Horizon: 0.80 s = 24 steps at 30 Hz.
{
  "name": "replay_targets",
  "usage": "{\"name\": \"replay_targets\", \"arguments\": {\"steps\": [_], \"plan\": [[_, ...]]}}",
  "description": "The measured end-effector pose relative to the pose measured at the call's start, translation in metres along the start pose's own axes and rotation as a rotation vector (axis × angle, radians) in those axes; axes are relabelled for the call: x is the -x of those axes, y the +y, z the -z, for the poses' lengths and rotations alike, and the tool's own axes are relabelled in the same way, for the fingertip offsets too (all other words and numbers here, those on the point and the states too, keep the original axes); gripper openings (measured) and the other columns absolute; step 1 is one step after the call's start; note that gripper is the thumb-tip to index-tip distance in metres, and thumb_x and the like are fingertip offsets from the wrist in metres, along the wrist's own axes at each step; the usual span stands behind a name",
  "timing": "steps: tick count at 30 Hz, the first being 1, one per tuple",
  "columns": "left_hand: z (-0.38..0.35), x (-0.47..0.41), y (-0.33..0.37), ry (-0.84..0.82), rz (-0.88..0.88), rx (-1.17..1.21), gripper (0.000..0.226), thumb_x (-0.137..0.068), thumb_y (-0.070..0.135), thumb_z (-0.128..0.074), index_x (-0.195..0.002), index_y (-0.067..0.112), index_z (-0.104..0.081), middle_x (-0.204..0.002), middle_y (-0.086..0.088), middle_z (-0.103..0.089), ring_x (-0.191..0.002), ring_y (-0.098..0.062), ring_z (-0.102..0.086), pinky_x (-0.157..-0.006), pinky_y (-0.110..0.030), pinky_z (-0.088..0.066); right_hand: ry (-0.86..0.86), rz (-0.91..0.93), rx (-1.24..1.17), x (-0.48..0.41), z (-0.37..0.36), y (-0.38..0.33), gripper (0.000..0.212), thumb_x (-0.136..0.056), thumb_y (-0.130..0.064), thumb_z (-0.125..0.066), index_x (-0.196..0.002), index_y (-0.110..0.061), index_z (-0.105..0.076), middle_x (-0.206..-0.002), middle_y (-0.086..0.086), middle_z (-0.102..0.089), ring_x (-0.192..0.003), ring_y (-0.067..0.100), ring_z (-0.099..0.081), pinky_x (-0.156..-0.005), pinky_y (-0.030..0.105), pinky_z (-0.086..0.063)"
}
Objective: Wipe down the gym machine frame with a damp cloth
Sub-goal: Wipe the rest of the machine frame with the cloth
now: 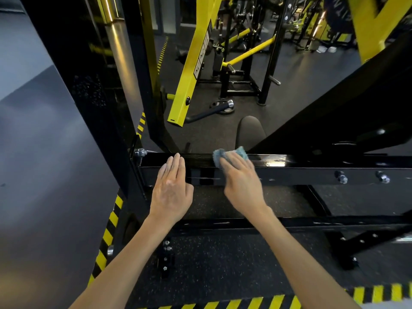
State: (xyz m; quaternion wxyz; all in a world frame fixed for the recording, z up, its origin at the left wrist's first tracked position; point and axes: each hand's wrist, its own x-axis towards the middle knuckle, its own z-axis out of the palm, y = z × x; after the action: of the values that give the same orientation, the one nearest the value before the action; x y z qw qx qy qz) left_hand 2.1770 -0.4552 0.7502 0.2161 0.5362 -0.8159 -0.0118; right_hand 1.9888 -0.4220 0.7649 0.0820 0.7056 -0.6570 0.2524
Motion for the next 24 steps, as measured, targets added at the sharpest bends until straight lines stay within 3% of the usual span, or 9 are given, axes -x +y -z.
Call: {"name": "replay_targets", "arguments": {"steps": [5, 7, 10, 14, 17, 24], "plan": [[0.001, 0.002, -0.001, 0.019, 0.0, 0.067, 0.063, -0.095, 0.012, -0.05, -0.152, -0.003, -0.027, -0.16, -0.018, -0.026, -0.151, -0.028, -0.02, -0.121, -0.031, -0.005, 0.085, -0.171, 0.066, 0.015, 0.021, 0.051, 0.04, -0.076, 0.012, -0.062, -0.114, 0.0, -0.066, -0.12, 0.014, -0.064, -0.119, 0.034, -0.056, -0.102, 0.048, -0.043], [0.002, 0.001, 0.001, 0.016, -0.001, 0.068, 0.063, -0.096, 0.013, -0.05, -0.152, -0.004, -0.026, -0.16, -0.019, -0.025, -0.151, -0.029, -0.02, -0.121, -0.031, -0.004, 0.089, -0.197, 0.089, 0.008, 0.015, 0.039, 0.035, -0.078, 0.008, -0.057, -0.111, 0.001, -0.067, -0.115, 0.014, -0.066, -0.115, 0.035, -0.057, -0.1, 0.048, -0.043], [0.002, 0.001, 0.002, -0.002, 0.0, 0.023, 0.066, -0.091, 0.011, -0.056, -0.149, -0.007, -0.031, -0.157, -0.022, -0.031, -0.148, -0.033, -0.028, -0.12, -0.036, -0.013, 0.012, -0.103, 0.046, -0.008, -0.002, -0.006, 0.047, -0.075, -0.006, -0.039, -0.113, -0.002, -0.066, -0.116, 0.01, -0.063, -0.115, 0.03, -0.055, -0.102, 0.05, -0.041], [0.001, 0.001, -0.003, -0.017, -0.028, -0.051, 0.074, -0.077, 0.009, -0.069, -0.143, -0.01, -0.042, -0.148, -0.026, -0.044, -0.139, -0.037, -0.042, -0.116, -0.041, -0.025, -0.052, 0.035, -0.027, -0.018, -0.023, -0.056, 0.045, -0.077, -0.005, -0.055, -0.121, -0.003, -0.064, -0.129, 0.014, -0.061, -0.128, 0.031, -0.051, -0.107, 0.049, -0.04], [0.001, 0.002, -0.005, -0.006, -0.033, -0.062, 0.072, -0.077, 0.008, -0.07, -0.143, -0.008, -0.043, -0.148, -0.024, -0.045, -0.139, -0.036, -0.043, -0.115, -0.04, -0.025, -0.068, 0.07, -0.014, -0.012, -0.017, -0.04, 0.049, -0.077, 0.0, -0.063, -0.126, -0.006, -0.062, -0.135, 0.013, -0.059, -0.131, 0.03, -0.05, -0.108, 0.046, -0.039], [-0.004, -0.001, 0.003, 0.01, -0.013, -0.055, 0.068, -0.084, 0.014, -0.065, -0.142, -0.012, -0.041, -0.147, -0.029, -0.043, -0.139, -0.039, -0.041, -0.116, -0.041, -0.022, 0.076, -0.181, 0.109, 0.016, 0.023, 0.043, 0.041, -0.08, 0.009, -0.063, -0.12, -0.001, -0.064, -0.123, 0.015, -0.063, -0.119, 0.034, -0.056, -0.1, 0.045, -0.044]]}}
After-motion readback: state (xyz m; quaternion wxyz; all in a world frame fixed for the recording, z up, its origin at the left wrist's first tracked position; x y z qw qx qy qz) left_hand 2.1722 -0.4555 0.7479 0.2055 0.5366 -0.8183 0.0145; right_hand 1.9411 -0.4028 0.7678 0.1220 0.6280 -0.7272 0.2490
